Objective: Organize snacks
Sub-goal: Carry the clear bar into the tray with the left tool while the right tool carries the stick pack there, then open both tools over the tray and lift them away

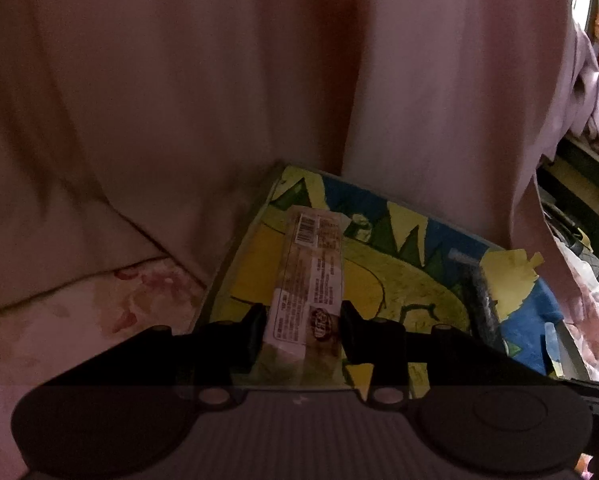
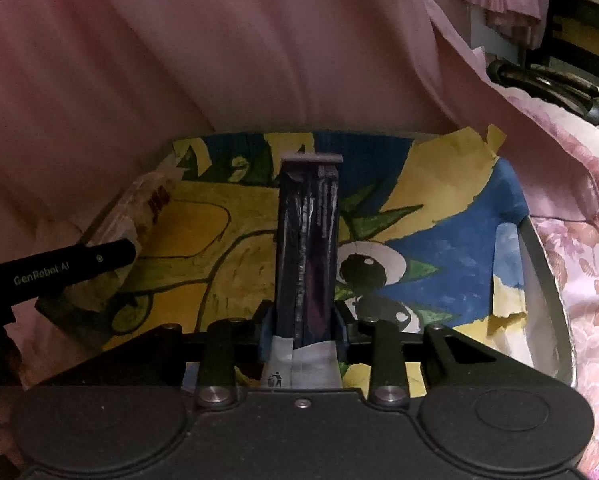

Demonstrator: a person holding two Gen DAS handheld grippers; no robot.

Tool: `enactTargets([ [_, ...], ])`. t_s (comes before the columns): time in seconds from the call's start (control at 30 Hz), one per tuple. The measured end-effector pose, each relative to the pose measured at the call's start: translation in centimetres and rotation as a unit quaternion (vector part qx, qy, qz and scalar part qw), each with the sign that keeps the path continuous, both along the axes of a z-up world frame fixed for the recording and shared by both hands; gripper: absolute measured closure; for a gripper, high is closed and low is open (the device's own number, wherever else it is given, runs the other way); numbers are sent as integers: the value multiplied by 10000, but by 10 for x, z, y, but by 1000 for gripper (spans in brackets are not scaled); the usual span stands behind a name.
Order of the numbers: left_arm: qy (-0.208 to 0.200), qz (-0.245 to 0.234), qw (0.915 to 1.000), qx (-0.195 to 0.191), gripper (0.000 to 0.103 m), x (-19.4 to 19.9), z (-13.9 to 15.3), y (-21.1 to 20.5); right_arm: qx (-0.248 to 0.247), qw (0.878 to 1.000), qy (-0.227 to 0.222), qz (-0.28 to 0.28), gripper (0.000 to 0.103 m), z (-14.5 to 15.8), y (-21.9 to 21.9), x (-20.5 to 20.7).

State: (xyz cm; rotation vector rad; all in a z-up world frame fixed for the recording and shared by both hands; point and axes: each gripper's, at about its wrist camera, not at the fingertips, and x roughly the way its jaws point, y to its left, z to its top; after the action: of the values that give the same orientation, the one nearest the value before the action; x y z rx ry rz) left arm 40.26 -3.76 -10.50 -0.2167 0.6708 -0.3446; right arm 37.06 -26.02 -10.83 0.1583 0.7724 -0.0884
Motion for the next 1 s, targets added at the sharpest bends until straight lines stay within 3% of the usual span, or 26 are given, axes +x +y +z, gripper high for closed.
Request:
enactTargets([
  [0.17, 89, -39, 9998, -145, 56, -3, 6, 1, -9, 10000, -41, -87, 60, 8, -2, -7],
  [0.27, -3, -37, 9999, -120, 45, -13, 21, 1, -56, 9997, -177, -140, 52, 21, -5, -20],
  [0.43, -398, 87, 9991, -113, 20, -42, 56, 4, -183, 9964, -809, -192, 30, 55, -11, -53],
  [0.57, -746, 136, 9971, -63, 12, -70, 89, 9, -322, 9911, -1276, -190, 17, 78, -12, -78],
  [0.63, -947, 213, 9953, -14, 5, -87, 104, 11, -345, 9840, -1733, -232, 12, 98, -14, -106],
  [0.87, -1480, 378, 9882, 70, 0, -146, 140, 10, -473, 9657, -2541, -250, 2, 127, -15, -177],
  [1.0, -1633, 414, 9857, 12, 0, -182, 150, 9, -574, 9616, -2678, -187, 1, 134, -16, -212],
])
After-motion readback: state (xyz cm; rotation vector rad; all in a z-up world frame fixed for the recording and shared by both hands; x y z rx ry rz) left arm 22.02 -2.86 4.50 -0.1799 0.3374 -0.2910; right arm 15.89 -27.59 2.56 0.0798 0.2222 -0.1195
